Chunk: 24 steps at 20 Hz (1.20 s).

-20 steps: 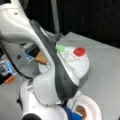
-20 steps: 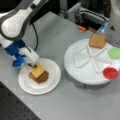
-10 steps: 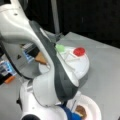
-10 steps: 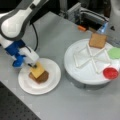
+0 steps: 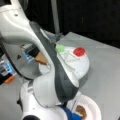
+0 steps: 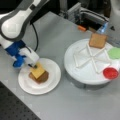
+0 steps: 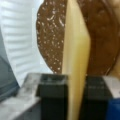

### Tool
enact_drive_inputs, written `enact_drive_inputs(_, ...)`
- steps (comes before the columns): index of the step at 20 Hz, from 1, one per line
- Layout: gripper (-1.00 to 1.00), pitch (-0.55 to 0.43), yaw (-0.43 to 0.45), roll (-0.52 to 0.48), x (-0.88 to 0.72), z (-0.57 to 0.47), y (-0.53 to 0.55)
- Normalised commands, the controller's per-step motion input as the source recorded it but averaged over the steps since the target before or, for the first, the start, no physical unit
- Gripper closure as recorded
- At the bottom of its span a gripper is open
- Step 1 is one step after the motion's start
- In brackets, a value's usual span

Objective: Ingredient selection for cheeseburger or sandwich

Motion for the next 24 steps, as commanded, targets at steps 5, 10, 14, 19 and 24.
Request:
enact_drive_inputs(5,1.0,0.042,0.192,0.306,0.41,-0.04,-0.23)
enact_drive_inputs(10,-1.0,0.046,0.176,0.286,0.4,0.0,-0.23)
enact_drive_inputs(14,-1.0,0.049,0.183,0.297,0.39,0.0,-0.23)
enact_drive_inputs(19,-1.0,0.058,0.198,0.304,0.4,0.01,-0.25)
enact_drive_inputs(24,-1.0,0.074,0.216,0.307,0.39,0.02,-0.28)
